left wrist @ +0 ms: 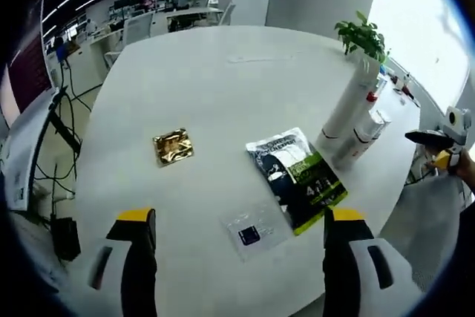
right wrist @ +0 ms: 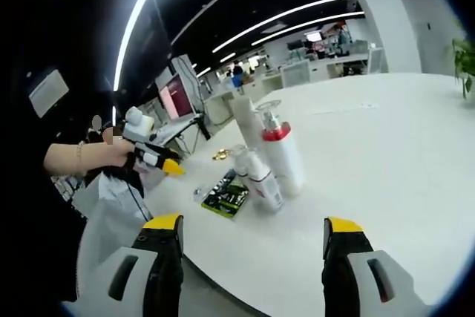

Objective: Arrange the skincare products in the storage area until every visible bottle or jar stands upright without overlapping.

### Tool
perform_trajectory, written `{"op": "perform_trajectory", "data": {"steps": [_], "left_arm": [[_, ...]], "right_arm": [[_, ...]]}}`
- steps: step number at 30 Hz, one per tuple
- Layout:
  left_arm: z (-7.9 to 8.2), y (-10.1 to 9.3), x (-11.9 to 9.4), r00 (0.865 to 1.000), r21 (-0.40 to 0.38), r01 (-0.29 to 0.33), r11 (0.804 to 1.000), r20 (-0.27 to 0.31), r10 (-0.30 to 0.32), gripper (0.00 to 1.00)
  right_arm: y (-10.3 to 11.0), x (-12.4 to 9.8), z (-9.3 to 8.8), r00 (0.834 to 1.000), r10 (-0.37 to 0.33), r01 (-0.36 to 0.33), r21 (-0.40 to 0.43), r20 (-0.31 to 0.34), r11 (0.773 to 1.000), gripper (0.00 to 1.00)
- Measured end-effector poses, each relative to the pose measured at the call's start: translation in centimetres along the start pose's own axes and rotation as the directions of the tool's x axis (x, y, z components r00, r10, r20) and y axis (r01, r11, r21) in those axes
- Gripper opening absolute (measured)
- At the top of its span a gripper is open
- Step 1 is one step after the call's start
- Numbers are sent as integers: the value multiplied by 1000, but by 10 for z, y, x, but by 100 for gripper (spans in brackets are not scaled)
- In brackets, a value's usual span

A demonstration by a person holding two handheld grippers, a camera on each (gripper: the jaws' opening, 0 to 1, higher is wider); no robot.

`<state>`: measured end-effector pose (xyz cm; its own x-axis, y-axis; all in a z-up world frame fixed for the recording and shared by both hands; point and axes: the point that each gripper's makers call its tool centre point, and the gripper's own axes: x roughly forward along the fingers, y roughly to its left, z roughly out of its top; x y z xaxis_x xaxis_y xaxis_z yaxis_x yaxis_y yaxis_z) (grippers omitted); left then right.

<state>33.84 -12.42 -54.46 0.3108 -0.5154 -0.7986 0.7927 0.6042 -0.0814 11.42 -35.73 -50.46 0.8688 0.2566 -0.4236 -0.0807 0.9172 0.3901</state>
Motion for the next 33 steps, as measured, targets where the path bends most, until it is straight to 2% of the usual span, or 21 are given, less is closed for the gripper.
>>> {"op": "perform_trajectory", "data": {"steps": [2,4,6,7,9,13,14,18,20,21,23,25,28,33], "left_arm": [[5,10,10,1000,1,-8,1000,-29,8,86],[3,12,9,999,-2,-13,1000,-43,12,86],[10,23,21,997,-21,-13,1000,-71,11,85],[1,22,17,996,-35,-21,999,-90,18,84],[4,25,22,993,-40,-34,999,-114,29,81],[16,39,38,990,-63,-43,997,-135,34,82],[17,41,40,989,-68,-45,997,-141,35,82],[19,41,44,984,-66,-54,996,-171,42,82],[20,44,51,982,-68,-60,996,-186,47,82],[23,51,62,980,-72,-61,996,-194,46,81],[22,51,58,978,-81,-65,995,-204,48,81],[26,54,64,977,-89,-65,994,-211,45,80],[31,69,76,972,-97,-76,992,-227,53,80],[34,69,79,974,-154,-104,983,-217,69,79]], "right_arm": [[-3,0,1,1000,-4,4,4,0,1000,79],[-3,0,0,1000,-9,9,6,0,1000,79],[-5,0,1,1000,-15,15,9,1,1000,79],[-6,1,2,1000,-19,19,9,1,1000,79],[-7,1,2,1000,-23,24,11,-1,1000,79],[-13,4,5,999,-37,36,13,10,999,79],[-15,4,-1,999,-39,40,22,-24,999,79],[-15,4,0,999,-46,46,28,-16,999,79],[-17,3,-1,998,-54,54,27,-21,998,79],[-18,4,-2,998,-57,58,30,-21,998,79],[-19,3,-2,998,-63,64,34,-22,997,79],[-19,3,-2,997,-69,70,32,-25,997,79],[-21,3,-3,997,-75,76,32,-30,997,79],[-24,4,-4,996,-85,87,36,-36,996,79]]}}
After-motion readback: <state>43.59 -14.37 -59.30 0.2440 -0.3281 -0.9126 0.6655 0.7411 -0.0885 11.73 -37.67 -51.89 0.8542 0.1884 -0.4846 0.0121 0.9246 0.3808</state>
